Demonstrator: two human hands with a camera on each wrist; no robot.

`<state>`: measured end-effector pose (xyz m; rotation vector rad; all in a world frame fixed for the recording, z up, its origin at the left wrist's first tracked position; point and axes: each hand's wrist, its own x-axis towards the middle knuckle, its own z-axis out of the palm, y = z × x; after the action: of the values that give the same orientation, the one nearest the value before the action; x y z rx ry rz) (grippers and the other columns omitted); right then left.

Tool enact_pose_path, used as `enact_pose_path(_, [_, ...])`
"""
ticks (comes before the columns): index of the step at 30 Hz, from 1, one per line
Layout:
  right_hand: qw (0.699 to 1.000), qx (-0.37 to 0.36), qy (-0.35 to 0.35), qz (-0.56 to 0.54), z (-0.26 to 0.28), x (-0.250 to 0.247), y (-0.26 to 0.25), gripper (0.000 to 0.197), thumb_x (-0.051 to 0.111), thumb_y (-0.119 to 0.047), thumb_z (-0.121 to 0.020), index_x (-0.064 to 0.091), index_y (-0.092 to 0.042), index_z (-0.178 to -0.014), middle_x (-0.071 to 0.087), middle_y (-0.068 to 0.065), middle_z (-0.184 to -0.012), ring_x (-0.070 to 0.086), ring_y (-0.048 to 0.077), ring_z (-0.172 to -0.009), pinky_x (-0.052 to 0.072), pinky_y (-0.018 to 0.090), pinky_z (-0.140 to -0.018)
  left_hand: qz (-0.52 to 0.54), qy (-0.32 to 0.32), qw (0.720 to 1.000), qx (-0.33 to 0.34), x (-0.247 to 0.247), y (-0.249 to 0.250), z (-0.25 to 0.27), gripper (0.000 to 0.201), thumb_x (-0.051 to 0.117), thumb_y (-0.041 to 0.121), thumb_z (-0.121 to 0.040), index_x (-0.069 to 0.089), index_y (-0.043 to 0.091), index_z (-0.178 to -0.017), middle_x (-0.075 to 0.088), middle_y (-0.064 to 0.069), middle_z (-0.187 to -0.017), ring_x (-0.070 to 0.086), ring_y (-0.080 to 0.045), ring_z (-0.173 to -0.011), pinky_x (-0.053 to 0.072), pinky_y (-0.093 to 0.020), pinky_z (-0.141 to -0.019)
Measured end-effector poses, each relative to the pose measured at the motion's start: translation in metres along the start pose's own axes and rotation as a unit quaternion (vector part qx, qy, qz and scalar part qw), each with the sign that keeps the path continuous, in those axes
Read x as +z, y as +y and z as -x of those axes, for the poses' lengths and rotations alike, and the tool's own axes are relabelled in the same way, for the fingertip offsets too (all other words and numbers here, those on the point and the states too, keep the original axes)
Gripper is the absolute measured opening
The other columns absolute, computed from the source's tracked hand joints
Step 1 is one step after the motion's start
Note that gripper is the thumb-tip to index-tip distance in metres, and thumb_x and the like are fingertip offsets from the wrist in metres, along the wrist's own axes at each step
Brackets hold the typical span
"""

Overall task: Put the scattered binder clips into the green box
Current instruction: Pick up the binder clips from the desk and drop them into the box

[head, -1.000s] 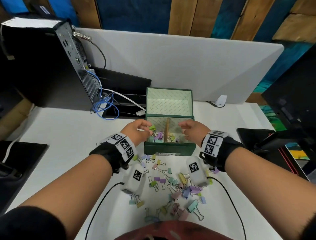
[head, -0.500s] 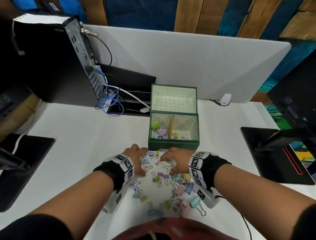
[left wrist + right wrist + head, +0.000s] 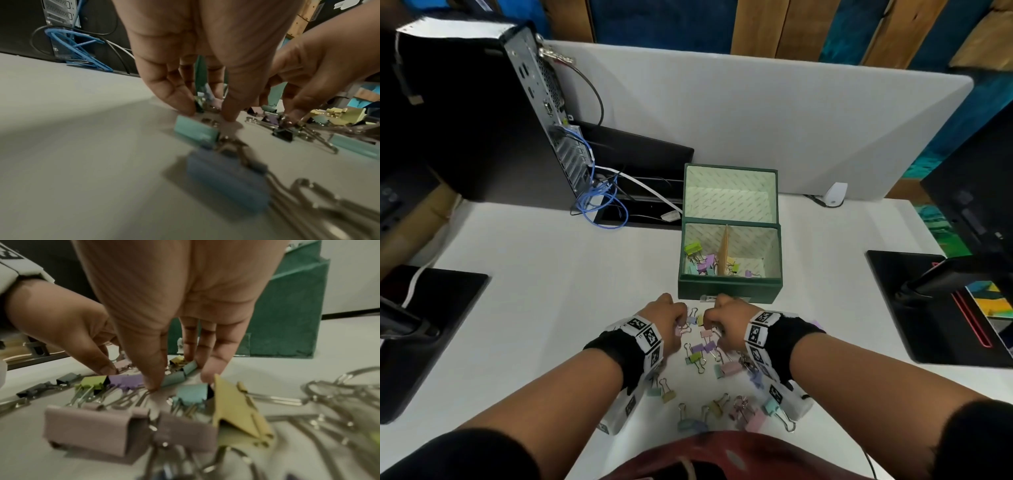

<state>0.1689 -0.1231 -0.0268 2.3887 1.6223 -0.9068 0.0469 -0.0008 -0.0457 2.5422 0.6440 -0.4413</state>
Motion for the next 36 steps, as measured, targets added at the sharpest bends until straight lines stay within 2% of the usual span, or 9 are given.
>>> enact_pose_path(3, [1.0,0.01,-0.014,-0.007,-0.003,0.001,0.001,0.043,0.07,-0.01,-0.071,0.055,-0.019,-0.111,0.043,0.009,-0.116,0.049,0.03,-0.105,0.04,0.028,-0.072,0.006,0.005,1.0,0.004,0.003,0.003,-0.002,0.024,0.066,0.014,-0.071,0.044,0.021,-0.079,0.041,0.0,-0.093,0.048,-0.021,-0.078,0.039,-0.027,-0.067])
enact_pose_path(8, [0.998,0.043,-0.019,-0.037,-0.004,0.001,0.003,0.039,0.071,-0.014,-0.069,0.055,-0.02,-0.104,0.037,0.002,-0.102,0.045,0.025,-0.094,0.04,0.028,-0.072,0.003,0.014,0.999,0.032,0.006,0.006,-0.005,0.026,0.065,0.009,-0.07,0.043,0.02,-0.078,0.04,0.0,-0.09,0.046,-0.02,-0.076,0.031,-0.021,-0.054])
enact_pose_path(14, [0.997,0.033,-0.036,-0.058,-0.002,-0.005,0.01,0.034,0.069,-0.014,-0.074,0.059,-0.019,-0.106,0.046,0.0,-0.098,0.047,0.019,-0.086,0.04,0.027,-0.07,-0.016,-0.003,0.999,0.038,0.003,0.002,-0.008,0.027,0.066,0.011,-0.072,0.043,0.022,-0.081,0.038,0.005,-0.081,0.047,-0.021,-0.08,0.036,-0.025,-0.067])
enact_pose_path(19, [0.996,0.032,-0.021,-0.083,0.005,-0.008,0.018,0.026,0.067,-0.014,-0.078,0.065,-0.019,-0.104,0.049,-0.008,-0.088,0.047,0.014,-0.085,0.038,0.021,-0.064,-0.012,-0.008,0.999,0.043,0.003,0.002,-0.008,0.027,0.066,0.011,-0.07,0.042,0.021,-0.078,0.031,0.011,-0.073,0.047,-0.02,-0.077,0.033,-0.024,-0.058])
enact_pose_path(24, [0.989,0.068,0.011,-0.133,0.011,-0.007,0.026,0.027,0.065,-0.014,-0.079,0.067,-0.022,-0.106,0.062,-0.003,-0.114,0.049,0.009,-0.088,0.039,0.021,-0.072,0.022,-0.002,0.999,0.033,0.001,-0.002,-0.005,0.028,0.066,0.009,-0.07,0.042,0.023,-0.073,0.047,0.002,-0.089,0.047,-0.018,-0.082,0.03,-0.015,-0.058])
enact_pose_path(28, [0.982,0.08,0.019,-0.168,0.016,-0.005,0.029,0.026,0.066,-0.014,-0.078,0.069,-0.023,-0.102,0.062,-0.005,-0.107,0.051,0.008,-0.086,0.038,0.017,-0.065,0.046,0.005,0.999,0.013,-0.001,-0.006,-0.001,0.033,0.066,0.009,-0.07,0.039,0.029,-0.069,0.046,0.002,-0.087,0.048,-0.018,-0.081,0.032,-0.015,-0.059])
enact_pose_path(31, [0.968,0.08,0.043,-0.236,0.022,-0.008,0.029,0.025,0.065,-0.01,-0.077,0.072,-0.023,-0.097,0.063,-0.005,-0.103,0.056,0.001,-0.074,0.041,0.013,-0.061,0.073,0.005,0.997,-0.002,-0.002,-0.007,0.001,0.039,0.067,0.009,-0.069,0.039,0.035,-0.066,0.043,0.008,-0.081,0.048,-0.016,-0.079,0.034,-0.014,-0.06])
enact_pose_path(34, [0.933,0.067,0.075,-0.345,0.032,-0.024,0.027,0.025,0.063,-0.004,-0.078,0.072,-0.019,-0.096,0.062,-0.003,-0.085,0.053,-0.003,-0.048,0.035,0.004,-0.04,0.101,0.012,0.995,-0.018,-0.006,-0.009,0.005,0.037,0.069,0.009,-0.068,0.043,0.034,-0.066,0.052,0.003,-0.091,0.051,-0.016,-0.08,0.039,-0.018,-0.062])
enact_pose_path(36, [0.914,0.059,0.108,-0.387,0.037,-0.04,0.027,0.022,0.064,-0.006,-0.08,0.071,-0.02,-0.095,0.062,-0.002,-0.074,0.054,0.007,-0.059,0.039,0.007,-0.047,0.109,0.017,0.994,-0.016,-0.009,-0.01,0.007,0.035,0.07,0.009,-0.068,0.045,0.033,-0.067,0.057,-0.002,-0.096,0.052,-0.017,-0.079,0.042,-0.021,-0.064])
